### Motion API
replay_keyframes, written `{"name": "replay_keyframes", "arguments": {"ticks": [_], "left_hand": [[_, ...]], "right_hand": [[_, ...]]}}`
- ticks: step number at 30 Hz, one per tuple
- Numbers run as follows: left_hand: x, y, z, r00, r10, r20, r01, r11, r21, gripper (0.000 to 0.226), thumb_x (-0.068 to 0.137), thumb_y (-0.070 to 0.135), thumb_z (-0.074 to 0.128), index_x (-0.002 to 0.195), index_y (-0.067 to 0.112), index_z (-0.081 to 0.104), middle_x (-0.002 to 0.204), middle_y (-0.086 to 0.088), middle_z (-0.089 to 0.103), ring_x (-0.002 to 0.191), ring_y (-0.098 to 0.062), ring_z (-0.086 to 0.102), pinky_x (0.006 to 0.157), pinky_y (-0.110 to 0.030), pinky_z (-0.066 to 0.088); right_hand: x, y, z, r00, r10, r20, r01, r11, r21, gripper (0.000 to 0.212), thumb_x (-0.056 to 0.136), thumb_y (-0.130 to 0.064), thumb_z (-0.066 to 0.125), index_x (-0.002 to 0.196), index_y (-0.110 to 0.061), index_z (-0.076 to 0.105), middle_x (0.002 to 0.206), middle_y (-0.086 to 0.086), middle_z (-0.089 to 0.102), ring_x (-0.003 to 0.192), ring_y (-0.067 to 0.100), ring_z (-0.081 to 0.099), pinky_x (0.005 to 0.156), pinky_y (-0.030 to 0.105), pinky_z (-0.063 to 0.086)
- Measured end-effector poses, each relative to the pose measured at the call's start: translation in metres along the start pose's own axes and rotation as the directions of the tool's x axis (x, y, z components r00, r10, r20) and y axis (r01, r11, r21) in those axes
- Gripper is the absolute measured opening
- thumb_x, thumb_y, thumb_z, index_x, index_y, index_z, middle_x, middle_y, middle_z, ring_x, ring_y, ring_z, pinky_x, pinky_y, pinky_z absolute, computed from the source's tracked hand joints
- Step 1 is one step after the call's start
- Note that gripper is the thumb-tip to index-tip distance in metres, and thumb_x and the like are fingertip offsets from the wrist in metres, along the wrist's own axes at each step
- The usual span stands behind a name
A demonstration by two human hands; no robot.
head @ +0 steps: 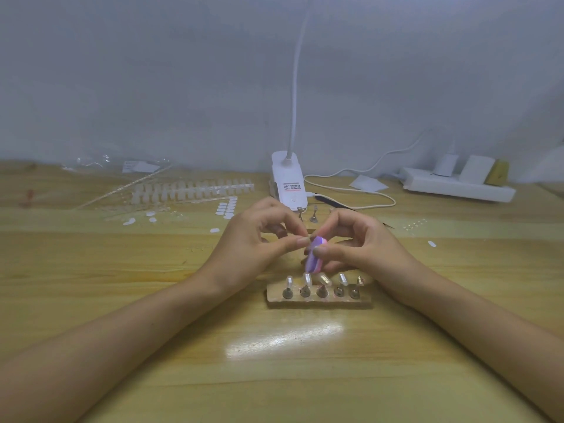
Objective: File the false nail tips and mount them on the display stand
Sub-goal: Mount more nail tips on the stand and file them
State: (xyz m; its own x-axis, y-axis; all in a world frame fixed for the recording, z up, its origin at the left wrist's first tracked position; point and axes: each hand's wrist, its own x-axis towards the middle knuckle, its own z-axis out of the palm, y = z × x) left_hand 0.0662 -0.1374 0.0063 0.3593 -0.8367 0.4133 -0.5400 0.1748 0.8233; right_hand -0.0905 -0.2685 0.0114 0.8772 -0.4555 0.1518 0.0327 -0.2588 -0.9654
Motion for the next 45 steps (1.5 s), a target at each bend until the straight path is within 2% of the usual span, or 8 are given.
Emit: {"name": "replay_keyframes", "arguments": {"ticks": [4,15,18,22,25,29,32,45], "left_hand": [[-0.0001,0.0006,0.0001,1.000,-0.001,-0.004,0.001,1.000,0.003,0.007,0.079,0.023,0.079,0.077,0.020,0.073,0.092,0.010,0.061,0.082,-0.007,0.061,0.069,-0.009,0.043],[-0.0006,0.0009,0.0000,1.000,0.001,0.011,-0.002,1.000,0.010,0.006,0.079,0.021,0.079,0.078,0.019,0.073,0.091,0.010,0.060,0.079,-0.004,0.059,0.066,-0.010,0.042],[-0.0010,0.0017,0.0003,1.000,0.007,0.002,-0.007,1.000,0.006,0.008,0.079,0.019,0.079,0.076,0.021,0.072,0.091,0.008,0.059,0.078,-0.003,0.058,0.066,-0.008,0.041],[-0.0003,0.0021,0.0002,1.000,0.011,-0.007,-0.011,1.000,0.013,0.008,0.079,0.017,0.079,0.076,0.019,0.072,0.091,0.007,0.060,0.079,-0.004,0.058,0.066,-0.007,0.040],[-0.0005,0.0022,0.0004,1.000,0.010,-0.003,-0.010,1.000,0.002,0.009,0.079,0.018,0.079,0.075,0.021,0.072,0.090,0.009,0.059,0.077,-0.003,0.057,0.066,-0.008,0.041],[-0.0004,0.0021,0.0000,1.000,0.014,0.003,-0.014,1.000,0.006,0.007,0.079,0.019,0.079,0.076,0.021,0.072,0.092,0.008,0.059,0.079,-0.005,0.057,0.067,-0.008,0.041],[-0.0004,0.0019,0.0004,1.000,0.009,-0.002,-0.009,1.000,0.005,0.008,0.078,0.020,0.079,0.075,0.024,0.072,0.092,0.007,0.060,0.079,-0.006,0.058,0.067,-0.008,0.041],[-0.0009,0.0023,0.0003,1.000,0.010,0.015,-0.010,1.000,0.006,0.007,0.079,0.020,0.079,0.076,0.022,0.072,0.091,0.009,0.058,0.077,-0.002,0.057,0.066,-0.008,0.041]], "right_hand": [[0.0015,0.0012,-0.0019,0.993,0.004,-0.118,0.008,0.995,0.102,0.026,0.076,-0.020,0.077,0.092,-0.004,0.063,0.096,0.018,0.073,0.082,0.033,0.073,0.075,0.043,0.062],[0.0002,-0.0006,0.0004,1.000,0.002,-0.019,-0.002,1.000,0.031,0.021,0.078,-0.017,0.081,0.089,-0.010,0.064,0.094,0.011,0.074,0.079,0.028,0.074,0.071,0.036,0.062],[0.0015,-0.0005,-0.0003,0.990,0.001,-0.139,0.013,0.995,0.103,0.026,0.076,-0.019,0.078,0.091,-0.006,0.062,0.092,0.016,0.074,0.078,0.031,0.074,0.072,0.042,0.062],[-0.0004,-0.0020,0.0022,0.999,-0.001,-0.042,0.001,1.000,0.003,0.024,0.076,-0.023,0.077,0.089,-0.010,0.063,0.091,0.017,0.074,0.078,0.028,0.073,0.073,0.040,0.061],[0.0010,-0.0003,-0.0004,0.987,-0.002,-0.158,0.019,0.994,0.107,0.024,0.076,-0.019,0.076,0.090,-0.006,0.063,0.095,0.024,0.072,0.078,0.030,0.073,0.071,0.040,0.060],[-0.0006,-0.0006,0.0011,0.999,0.005,-0.046,-0.005,1.000,0.009,0.023,0.075,-0.023,0.079,0.088,-0.010,0.065,0.093,0.014,0.075,0.077,0.028,0.074,0.071,0.038,0.062],[0.0012,0.0011,-0.0011,0.986,0.003,-0.164,0.015,0.994,0.112,0.024,0.074,-0.021,0.078,0.089,-0.009,0.064,0.096,0.022,0.072,0.080,0.030,0.073,0.072,0.040,0.061],[0.0013,-0.0003,-0.0002,0.993,0.008,-0.121,0.000,0.998,0.070,0.023,0.077,-0.018,0.078,0.090,-0.007,0.064,0.093,0.019,0.073,0.080,0.032,0.074,0.074,0.043,0.062]]}}
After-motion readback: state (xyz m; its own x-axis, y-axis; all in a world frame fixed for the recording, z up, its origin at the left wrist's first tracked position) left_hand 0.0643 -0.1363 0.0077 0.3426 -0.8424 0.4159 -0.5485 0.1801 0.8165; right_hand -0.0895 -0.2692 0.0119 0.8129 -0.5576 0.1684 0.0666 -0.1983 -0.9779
